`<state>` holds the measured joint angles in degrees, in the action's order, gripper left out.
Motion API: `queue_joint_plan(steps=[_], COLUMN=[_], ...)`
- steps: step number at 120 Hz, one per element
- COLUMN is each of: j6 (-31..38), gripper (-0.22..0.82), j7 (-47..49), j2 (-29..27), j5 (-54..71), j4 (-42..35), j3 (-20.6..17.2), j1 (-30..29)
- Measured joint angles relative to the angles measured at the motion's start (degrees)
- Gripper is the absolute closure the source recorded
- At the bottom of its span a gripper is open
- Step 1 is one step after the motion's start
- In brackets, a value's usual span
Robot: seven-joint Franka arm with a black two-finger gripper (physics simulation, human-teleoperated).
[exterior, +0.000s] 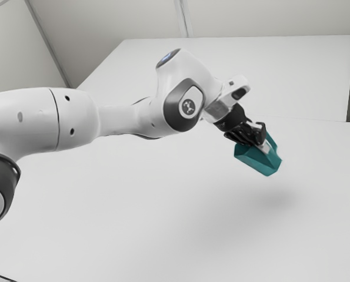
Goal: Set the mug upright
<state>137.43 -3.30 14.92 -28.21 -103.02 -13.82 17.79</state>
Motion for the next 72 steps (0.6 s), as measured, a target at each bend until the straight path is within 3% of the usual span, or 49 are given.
queue_joint_plan(steps=[37,72], j6=[-14.62,-21.12], gripper=[0.78,0.78], j7=[0.01,-3.08], j2=[-3.81,-4.78], j5=[18.65,23.23], j4=[0.42,0.42], j3=[1.13,3.52], j1=[-9.35,-16.71])
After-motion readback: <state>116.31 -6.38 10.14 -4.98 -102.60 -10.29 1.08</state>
